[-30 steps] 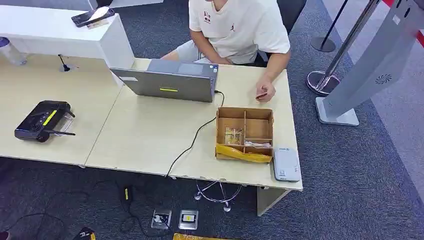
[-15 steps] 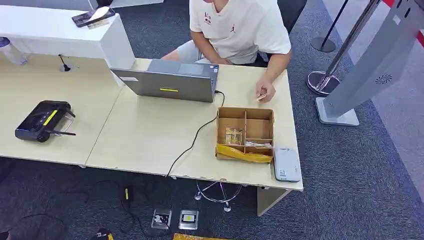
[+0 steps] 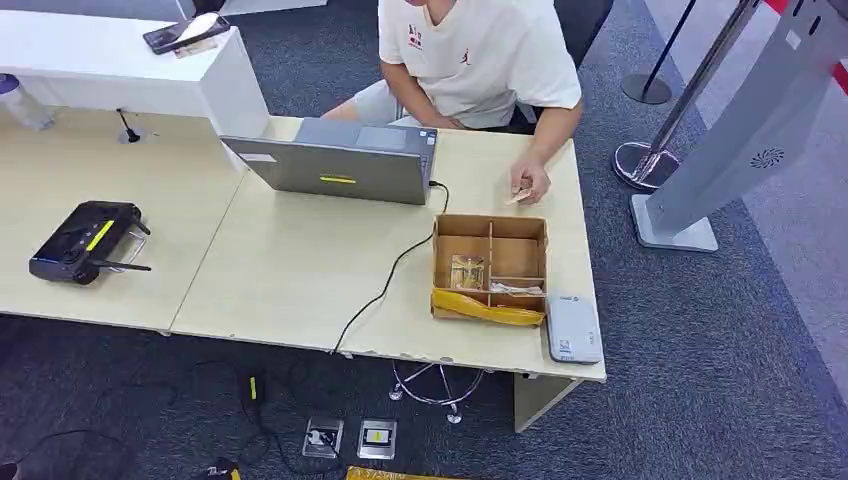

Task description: Pass the card to the sensor for recognition and then transmit it.

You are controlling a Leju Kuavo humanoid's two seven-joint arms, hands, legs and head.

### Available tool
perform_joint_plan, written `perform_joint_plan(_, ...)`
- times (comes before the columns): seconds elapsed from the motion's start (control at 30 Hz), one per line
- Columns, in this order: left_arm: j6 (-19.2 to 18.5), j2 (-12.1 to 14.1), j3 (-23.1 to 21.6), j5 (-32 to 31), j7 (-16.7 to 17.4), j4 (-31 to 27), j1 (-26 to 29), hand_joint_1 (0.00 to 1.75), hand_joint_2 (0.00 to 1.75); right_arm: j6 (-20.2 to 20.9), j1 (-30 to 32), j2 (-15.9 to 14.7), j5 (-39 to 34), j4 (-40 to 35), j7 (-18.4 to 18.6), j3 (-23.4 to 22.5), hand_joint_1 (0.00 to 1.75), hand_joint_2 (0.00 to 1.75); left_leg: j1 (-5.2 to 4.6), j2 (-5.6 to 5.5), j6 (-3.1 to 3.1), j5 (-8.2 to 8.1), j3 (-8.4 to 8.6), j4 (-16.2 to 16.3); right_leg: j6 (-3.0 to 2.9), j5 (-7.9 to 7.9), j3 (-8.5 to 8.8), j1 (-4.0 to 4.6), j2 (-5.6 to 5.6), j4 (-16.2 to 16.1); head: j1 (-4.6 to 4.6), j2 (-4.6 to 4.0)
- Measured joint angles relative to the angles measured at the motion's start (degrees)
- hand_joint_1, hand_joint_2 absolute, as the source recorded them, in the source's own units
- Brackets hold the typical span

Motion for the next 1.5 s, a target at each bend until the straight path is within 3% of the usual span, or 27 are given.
perform_joint_plan(0.7, -0.74, -1.64, 0.00, -2.10, -2.45, -0.07, -0.04, 0.00, 0.00, -0.18, 1.02, -1.05, -0.24, 0.00, -0.31, 0.00, 0.00, 1.75, 0.01, 0.00, 0.00, 0.00, 0.02, 0.00, 0.00, 0.00, 0.00, 0.01, 0.00, 0.00, 0.00, 0.00)
perform_joint_plan(1.5, -0.72, -1.94, -0.26, -3.04, 0.20, -0.07, -0.03, 0.00, 0.00, 0.20, 1.06, -1.73, -0.42, 0.00, -0.37, 0.00, 0.00, 1.75, 0.01, 0.00, 0.00, 0.00, 0.02, 0.00, 0.00, 0.00, 0.01, 0.01, 0.00, 0.00, 0.00, 0.00)
